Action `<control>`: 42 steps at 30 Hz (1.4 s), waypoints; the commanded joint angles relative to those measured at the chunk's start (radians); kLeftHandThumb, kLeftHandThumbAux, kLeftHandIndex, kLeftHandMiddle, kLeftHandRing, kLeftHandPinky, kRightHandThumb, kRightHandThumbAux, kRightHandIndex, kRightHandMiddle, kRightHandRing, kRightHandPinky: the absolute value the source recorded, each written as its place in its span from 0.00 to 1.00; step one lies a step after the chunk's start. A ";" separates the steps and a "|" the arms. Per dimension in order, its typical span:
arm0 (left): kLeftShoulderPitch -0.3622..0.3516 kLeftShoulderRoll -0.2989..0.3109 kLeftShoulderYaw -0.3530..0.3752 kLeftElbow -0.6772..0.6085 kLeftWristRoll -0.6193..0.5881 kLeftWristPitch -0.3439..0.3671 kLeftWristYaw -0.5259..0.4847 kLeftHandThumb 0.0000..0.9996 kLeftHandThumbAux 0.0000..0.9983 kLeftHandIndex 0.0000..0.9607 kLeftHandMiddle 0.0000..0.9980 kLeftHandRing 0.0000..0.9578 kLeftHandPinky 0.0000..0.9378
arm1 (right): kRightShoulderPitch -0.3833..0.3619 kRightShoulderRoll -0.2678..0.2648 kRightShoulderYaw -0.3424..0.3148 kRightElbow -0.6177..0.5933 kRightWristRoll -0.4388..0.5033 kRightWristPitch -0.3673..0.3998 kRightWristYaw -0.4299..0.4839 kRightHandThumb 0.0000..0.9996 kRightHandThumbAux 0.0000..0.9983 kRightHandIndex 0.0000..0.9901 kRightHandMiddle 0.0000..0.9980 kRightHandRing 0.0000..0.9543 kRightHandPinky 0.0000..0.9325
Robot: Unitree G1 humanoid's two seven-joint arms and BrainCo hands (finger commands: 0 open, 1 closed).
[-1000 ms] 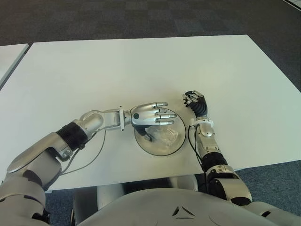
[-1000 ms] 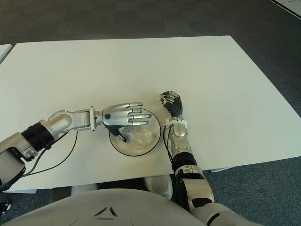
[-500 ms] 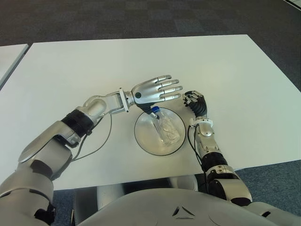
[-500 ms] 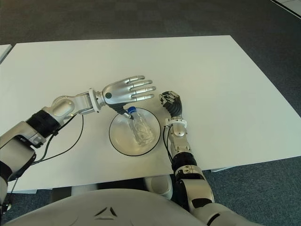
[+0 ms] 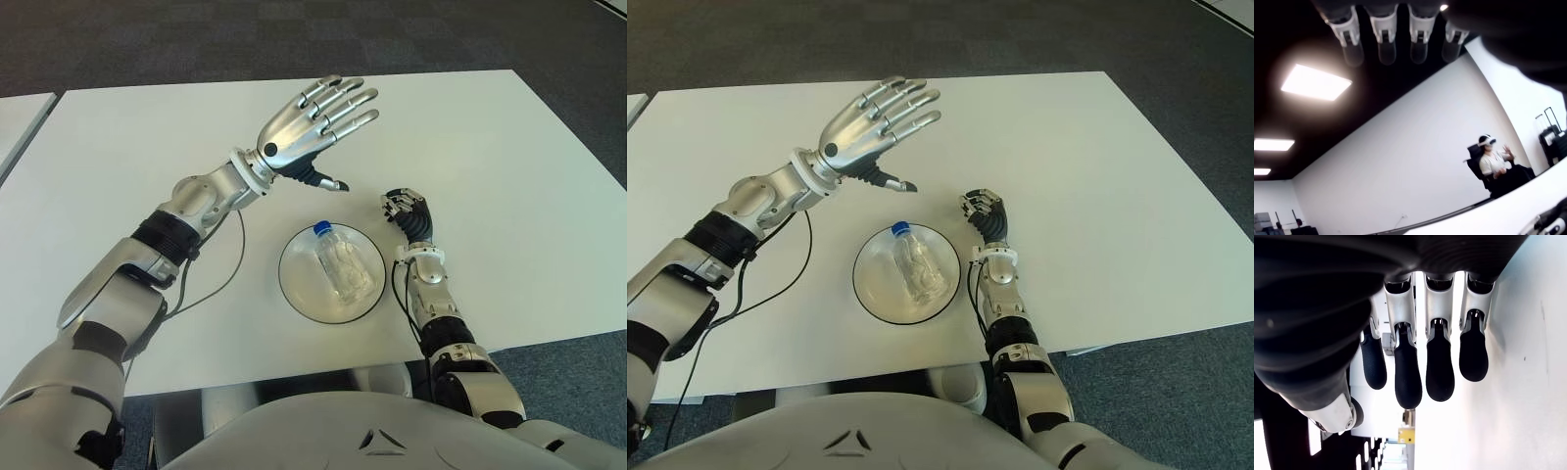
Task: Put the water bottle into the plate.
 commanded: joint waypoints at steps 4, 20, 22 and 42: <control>0.045 -0.036 0.071 0.023 -0.185 -0.076 -0.066 0.16 0.35 0.00 0.00 0.00 0.00 | 0.007 0.005 -0.008 0.028 0.011 0.005 0.009 0.71 0.73 0.44 0.60 0.66 0.69; 0.246 -0.129 0.267 0.142 -0.659 -0.209 -0.273 0.14 0.39 0.00 0.00 0.00 0.00 | 0.014 0.004 -0.012 0.017 0.013 0.013 0.016 0.71 0.73 0.44 0.60 0.65 0.68; 0.249 -0.166 0.294 0.151 -0.706 -0.193 -0.297 0.13 0.40 0.00 0.00 0.00 0.00 | 0.014 0.004 -0.014 0.016 0.015 0.020 0.016 0.71 0.73 0.44 0.60 0.65 0.68; 0.384 -0.314 0.508 0.342 -0.984 -0.165 -0.470 0.01 0.78 0.00 0.00 0.00 0.00 | 0.017 0.002 -0.014 0.010 0.013 0.048 0.022 0.71 0.73 0.44 0.59 0.65 0.68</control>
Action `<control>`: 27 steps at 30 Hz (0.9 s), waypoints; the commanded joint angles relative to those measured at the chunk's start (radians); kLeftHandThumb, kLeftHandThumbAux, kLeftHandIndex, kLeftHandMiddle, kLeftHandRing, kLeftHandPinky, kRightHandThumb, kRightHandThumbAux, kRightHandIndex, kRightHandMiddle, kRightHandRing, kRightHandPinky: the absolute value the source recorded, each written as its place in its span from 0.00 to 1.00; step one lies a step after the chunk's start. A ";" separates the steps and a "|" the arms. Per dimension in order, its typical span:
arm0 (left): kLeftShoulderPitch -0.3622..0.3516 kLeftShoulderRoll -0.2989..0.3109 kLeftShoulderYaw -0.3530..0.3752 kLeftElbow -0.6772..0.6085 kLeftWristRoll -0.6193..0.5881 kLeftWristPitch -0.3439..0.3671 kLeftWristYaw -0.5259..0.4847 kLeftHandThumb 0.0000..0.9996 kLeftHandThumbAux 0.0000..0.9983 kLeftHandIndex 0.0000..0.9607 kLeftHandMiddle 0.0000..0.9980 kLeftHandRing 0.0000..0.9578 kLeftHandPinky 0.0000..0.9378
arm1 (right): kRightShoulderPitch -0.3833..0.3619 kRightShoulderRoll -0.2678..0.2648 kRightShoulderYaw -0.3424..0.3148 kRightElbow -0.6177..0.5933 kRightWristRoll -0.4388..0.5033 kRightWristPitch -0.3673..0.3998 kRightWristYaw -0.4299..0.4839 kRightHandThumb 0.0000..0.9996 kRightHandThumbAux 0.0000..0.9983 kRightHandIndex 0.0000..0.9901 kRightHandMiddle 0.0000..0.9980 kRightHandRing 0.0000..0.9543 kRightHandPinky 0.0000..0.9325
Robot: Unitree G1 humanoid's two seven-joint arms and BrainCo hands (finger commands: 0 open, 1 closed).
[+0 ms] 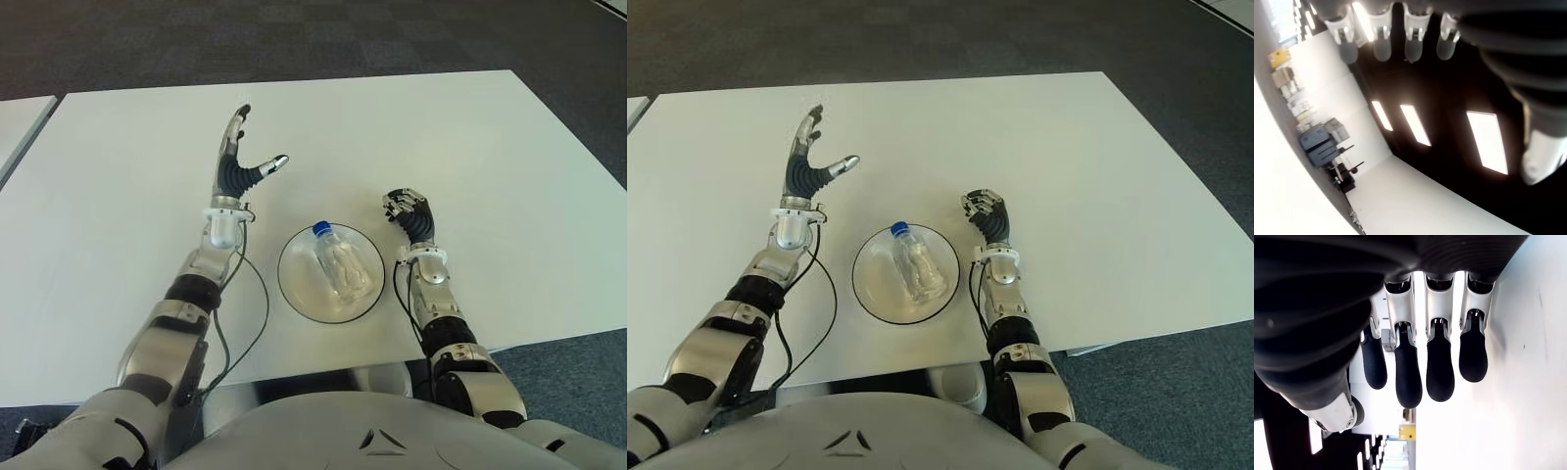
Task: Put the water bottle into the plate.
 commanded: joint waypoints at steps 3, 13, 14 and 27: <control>0.081 -0.029 0.064 0.028 -0.097 0.033 -0.098 0.00 0.83 0.01 0.00 0.00 0.00 | 0.016 0.003 0.003 0.009 0.000 0.039 0.004 0.71 0.73 0.44 0.59 0.65 0.68; 0.160 -0.084 0.146 0.016 -0.236 0.020 -0.236 0.00 0.90 0.06 0.02 0.00 0.00 | 0.012 0.004 -0.001 0.019 0.005 0.034 0.012 0.71 0.73 0.44 0.60 0.65 0.68; 0.168 -0.089 0.152 0.007 -0.241 0.025 -0.238 0.00 0.91 0.07 0.02 0.00 0.00 | 0.011 0.004 -0.001 0.020 0.003 0.033 0.011 0.71 0.73 0.44 0.60 0.65 0.68; 0.340 -0.161 0.194 -0.242 -0.238 0.121 -0.202 0.00 0.99 0.17 0.17 0.15 0.17 | 0.010 0.007 0.005 0.015 0.000 0.026 0.015 0.71 0.73 0.44 0.60 0.65 0.68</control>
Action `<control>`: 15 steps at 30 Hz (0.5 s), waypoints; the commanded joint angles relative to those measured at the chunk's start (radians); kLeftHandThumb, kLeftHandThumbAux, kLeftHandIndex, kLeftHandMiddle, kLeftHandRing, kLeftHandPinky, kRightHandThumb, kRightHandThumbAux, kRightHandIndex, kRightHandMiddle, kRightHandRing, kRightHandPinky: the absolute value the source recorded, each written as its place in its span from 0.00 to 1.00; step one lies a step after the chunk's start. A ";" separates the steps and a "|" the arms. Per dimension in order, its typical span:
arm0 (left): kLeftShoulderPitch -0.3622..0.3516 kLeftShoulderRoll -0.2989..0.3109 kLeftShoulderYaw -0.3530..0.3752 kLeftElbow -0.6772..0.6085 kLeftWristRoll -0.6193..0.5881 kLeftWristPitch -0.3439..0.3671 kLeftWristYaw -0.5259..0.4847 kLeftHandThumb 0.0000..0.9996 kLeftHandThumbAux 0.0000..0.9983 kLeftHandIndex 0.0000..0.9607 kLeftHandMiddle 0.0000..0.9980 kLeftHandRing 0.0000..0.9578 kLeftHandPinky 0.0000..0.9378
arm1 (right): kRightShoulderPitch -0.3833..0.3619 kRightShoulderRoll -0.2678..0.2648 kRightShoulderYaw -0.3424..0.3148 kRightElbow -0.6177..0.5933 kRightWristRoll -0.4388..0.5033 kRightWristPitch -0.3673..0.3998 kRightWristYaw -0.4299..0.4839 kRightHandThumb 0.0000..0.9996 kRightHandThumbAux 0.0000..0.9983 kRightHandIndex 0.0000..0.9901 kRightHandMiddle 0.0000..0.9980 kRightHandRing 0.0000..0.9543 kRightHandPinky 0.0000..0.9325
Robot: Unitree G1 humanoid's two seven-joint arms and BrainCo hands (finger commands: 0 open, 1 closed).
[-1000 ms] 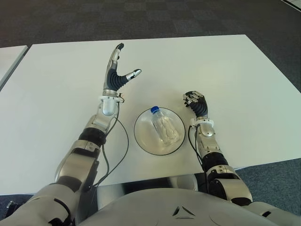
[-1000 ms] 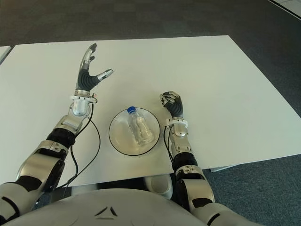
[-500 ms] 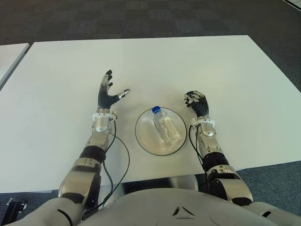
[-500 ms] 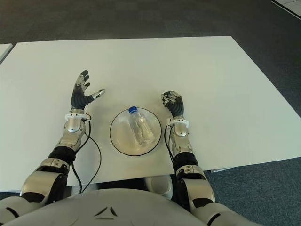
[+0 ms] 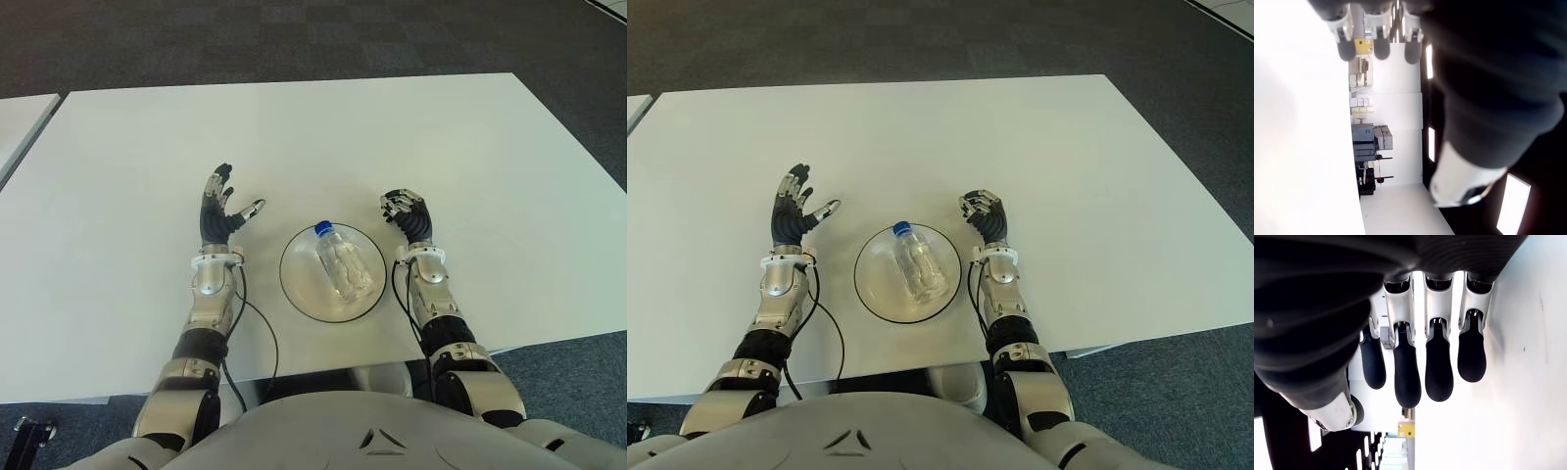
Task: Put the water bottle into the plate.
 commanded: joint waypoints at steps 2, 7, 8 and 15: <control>0.060 -0.011 0.019 -0.041 0.014 0.038 0.012 0.00 1.00 0.18 0.18 0.16 0.20 | 0.012 0.004 0.004 0.012 0.000 0.016 0.005 0.71 0.73 0.44 0.60 0.65 0.69; 0.072 0.001 0.030 -0.016 0.021 0.021 -0.007 0.00 1.00 0.21 0.22 0.21 0.25 | 0.013 0.004 0.004 0.009 0.000 0.022 0.002 0.71 0.73 0.44 0.60 0.65 0.69; 0.073 0.001 0.030 -0.016 0.022 0.021 -0.009 0.00 1.00 0.21 0.22 0.21 0.26 | 0.013 0.004 0.004 0.009 0.000 0.022 0.002 0.71 0.73 0.44 0.60 0.65 0.68; 0.085 0.000 0.031 0.015 0.023 0.012 -0.016 0.01 0.98 0.28 0.29 0.29 0.34 | 0.015 0.006 0.003 0.006 -0.003 0.028 -0.006 0.71 0.73 0.44 0.60 0.65 0.68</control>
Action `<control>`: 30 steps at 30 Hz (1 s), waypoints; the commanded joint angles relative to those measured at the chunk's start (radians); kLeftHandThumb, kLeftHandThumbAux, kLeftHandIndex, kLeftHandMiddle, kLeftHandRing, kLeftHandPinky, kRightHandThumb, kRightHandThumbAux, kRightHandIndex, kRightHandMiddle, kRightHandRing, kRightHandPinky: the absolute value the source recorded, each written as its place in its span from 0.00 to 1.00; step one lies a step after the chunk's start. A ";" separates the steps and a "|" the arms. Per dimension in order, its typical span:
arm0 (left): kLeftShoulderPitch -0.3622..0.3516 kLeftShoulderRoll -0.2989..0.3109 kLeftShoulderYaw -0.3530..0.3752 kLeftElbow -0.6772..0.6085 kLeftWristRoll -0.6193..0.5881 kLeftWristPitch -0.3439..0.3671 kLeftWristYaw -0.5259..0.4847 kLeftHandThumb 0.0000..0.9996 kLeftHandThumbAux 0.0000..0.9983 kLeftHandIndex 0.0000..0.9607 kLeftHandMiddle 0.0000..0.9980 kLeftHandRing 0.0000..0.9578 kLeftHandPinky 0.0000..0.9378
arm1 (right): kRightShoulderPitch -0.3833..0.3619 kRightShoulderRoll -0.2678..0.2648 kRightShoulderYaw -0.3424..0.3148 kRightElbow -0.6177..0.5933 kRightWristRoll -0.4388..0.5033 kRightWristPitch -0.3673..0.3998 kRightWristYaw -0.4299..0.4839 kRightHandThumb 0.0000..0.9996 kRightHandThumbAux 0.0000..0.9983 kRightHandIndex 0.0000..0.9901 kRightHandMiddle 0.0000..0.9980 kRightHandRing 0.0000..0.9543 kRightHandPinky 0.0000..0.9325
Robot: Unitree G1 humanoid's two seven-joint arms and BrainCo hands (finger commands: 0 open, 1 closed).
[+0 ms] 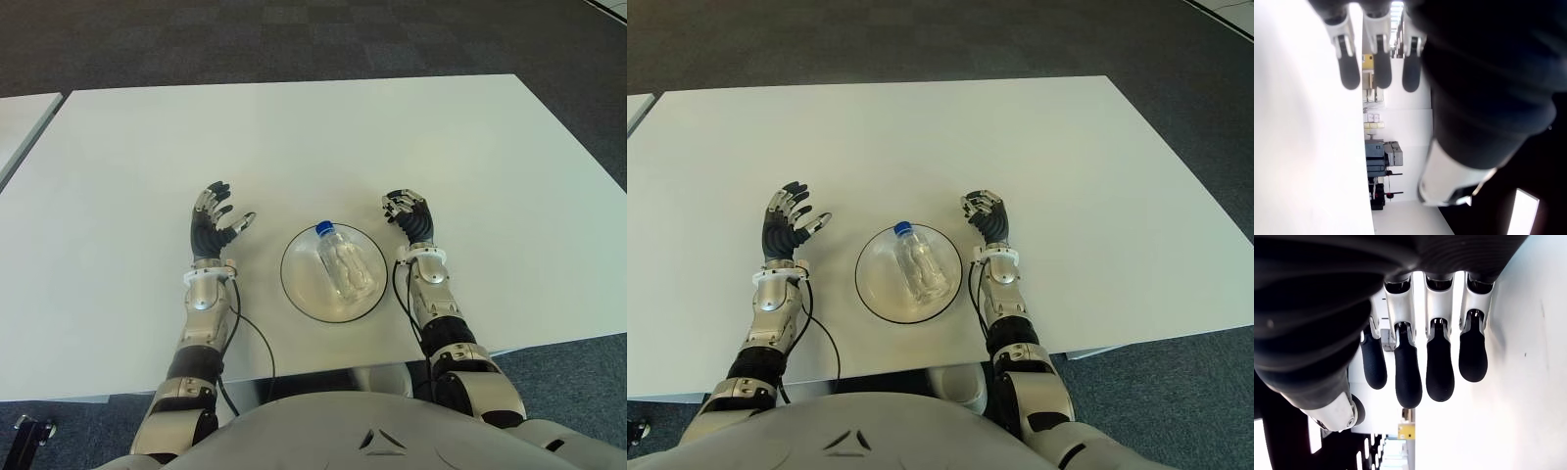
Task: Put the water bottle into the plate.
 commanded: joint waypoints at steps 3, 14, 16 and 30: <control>0.012 0.000 0.005 0.070 0.015 -0.014 -0.015 0.03 0.95 0.31 0.32 0.32 0.38 | 0.016 0.005 0.002 0.003 -0.003 0.028 -0.008 0.71 0.73 0.44 0.59 0.65 0.68; 0.002 0.004 0.017 0.146 0.028 -0.026 0.002 0.07 0.94 0.38 0.41 0.43 0.47 | 0.024 0.004 0.010 -0.012 0.003 0.033 0.012 0.71 0.73 0.44 0.60 0.65 0.69; 0.000 0.001 0.021 0.154 0.028 -0.027 0.008 0.07 0.94 0.40 0.43 0.44 0.48 | 0.025 0.005 0.009 -0.015 0.006 0.036 0.017 0.71 0.73 0.44 0.60 0.65 0.69; -0.002 -0.002 0.028 0.167 0.038 -0.017 0.008 0.07 0.97 0.45 0.47 0.49 0.51 | 0.033 0.009 0.009 -0.027 0.008 0.035 0.022 0.71 0.73 0.44 0.61 0.66 0.69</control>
